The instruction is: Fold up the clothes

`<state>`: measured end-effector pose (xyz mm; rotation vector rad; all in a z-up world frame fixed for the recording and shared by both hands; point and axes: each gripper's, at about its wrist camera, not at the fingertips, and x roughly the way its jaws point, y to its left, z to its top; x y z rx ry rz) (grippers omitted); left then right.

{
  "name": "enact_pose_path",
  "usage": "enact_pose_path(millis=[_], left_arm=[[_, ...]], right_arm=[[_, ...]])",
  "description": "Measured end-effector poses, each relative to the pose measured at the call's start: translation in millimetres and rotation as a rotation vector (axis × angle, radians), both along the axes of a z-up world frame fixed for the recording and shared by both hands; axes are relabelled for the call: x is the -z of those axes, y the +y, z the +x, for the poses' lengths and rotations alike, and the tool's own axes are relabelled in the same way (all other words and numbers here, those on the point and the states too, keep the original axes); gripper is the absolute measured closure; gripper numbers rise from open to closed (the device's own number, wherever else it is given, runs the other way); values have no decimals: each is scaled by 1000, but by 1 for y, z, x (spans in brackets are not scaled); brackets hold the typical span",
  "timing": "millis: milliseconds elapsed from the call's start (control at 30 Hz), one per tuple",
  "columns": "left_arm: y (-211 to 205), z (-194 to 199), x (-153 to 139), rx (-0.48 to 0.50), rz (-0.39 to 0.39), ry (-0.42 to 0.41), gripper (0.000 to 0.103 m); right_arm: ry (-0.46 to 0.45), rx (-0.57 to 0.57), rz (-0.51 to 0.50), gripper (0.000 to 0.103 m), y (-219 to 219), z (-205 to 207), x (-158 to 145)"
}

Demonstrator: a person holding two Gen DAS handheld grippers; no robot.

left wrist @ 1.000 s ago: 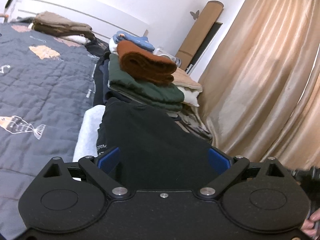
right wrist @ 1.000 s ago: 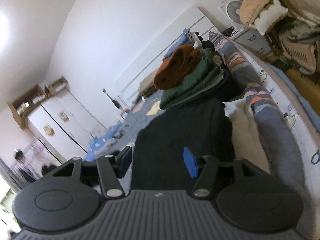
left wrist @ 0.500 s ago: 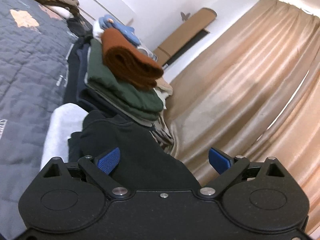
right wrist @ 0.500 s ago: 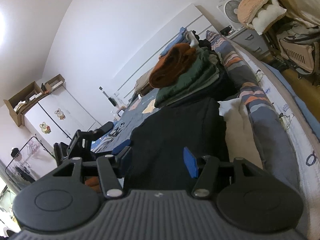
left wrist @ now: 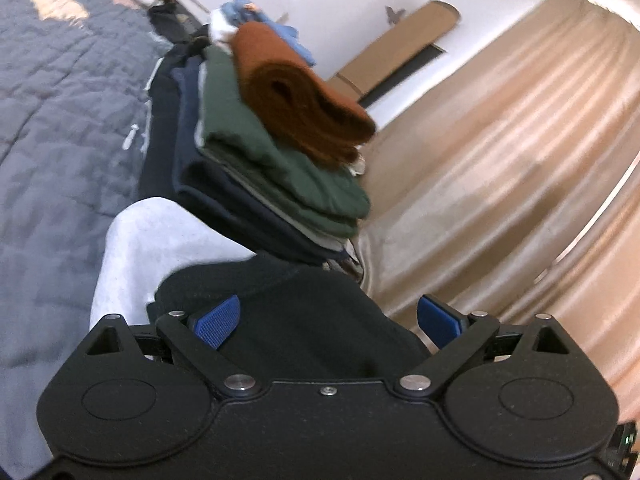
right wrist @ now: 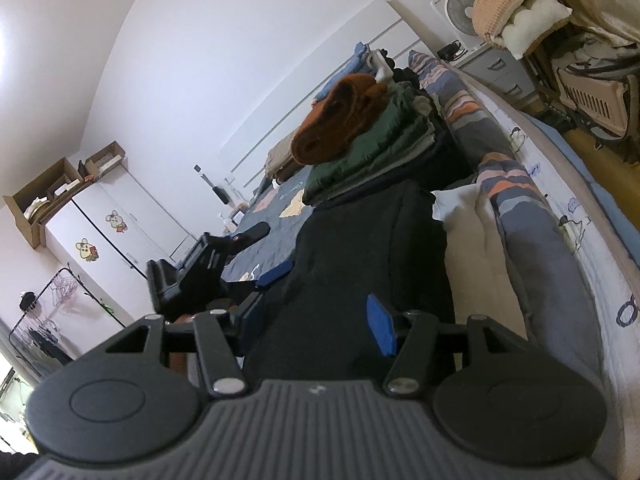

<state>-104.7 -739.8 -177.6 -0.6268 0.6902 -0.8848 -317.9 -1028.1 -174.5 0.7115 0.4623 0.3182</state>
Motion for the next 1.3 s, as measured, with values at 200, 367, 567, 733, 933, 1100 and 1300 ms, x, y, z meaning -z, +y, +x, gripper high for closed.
enact_pose_path(millis=[200, 367, 567, 733, 933, 1100, 1300], left_arm=[[1, 8, 2, -62, 25, -9, 8], [19, 3, -10, -123, 15, 3, 8], [29, -34, -37, -118, 9, -46, 7], [25, -77, -48, -66, -31, -64, 6], [21, -117, -44, -21, -31, -51, 6], [22, -143, -40, -11, -20, -39, 5], [24, -173, -33, 2, 13, -6, 5]], right_arm=[[5, -2, -3, 47, 0, 0, 1], [-3, 5, -12, 47, -1, -4, -4], [-13, 7, -16, 47, -1, -8, -9], [-5, -31, -10, 47, 5, -16, -11], [15, -82, 9, 47, 14, -33, -9], [62, -100, -23, 47, 21, -49, 4], [83, -112, -59, 47, 16, -66, 25]])
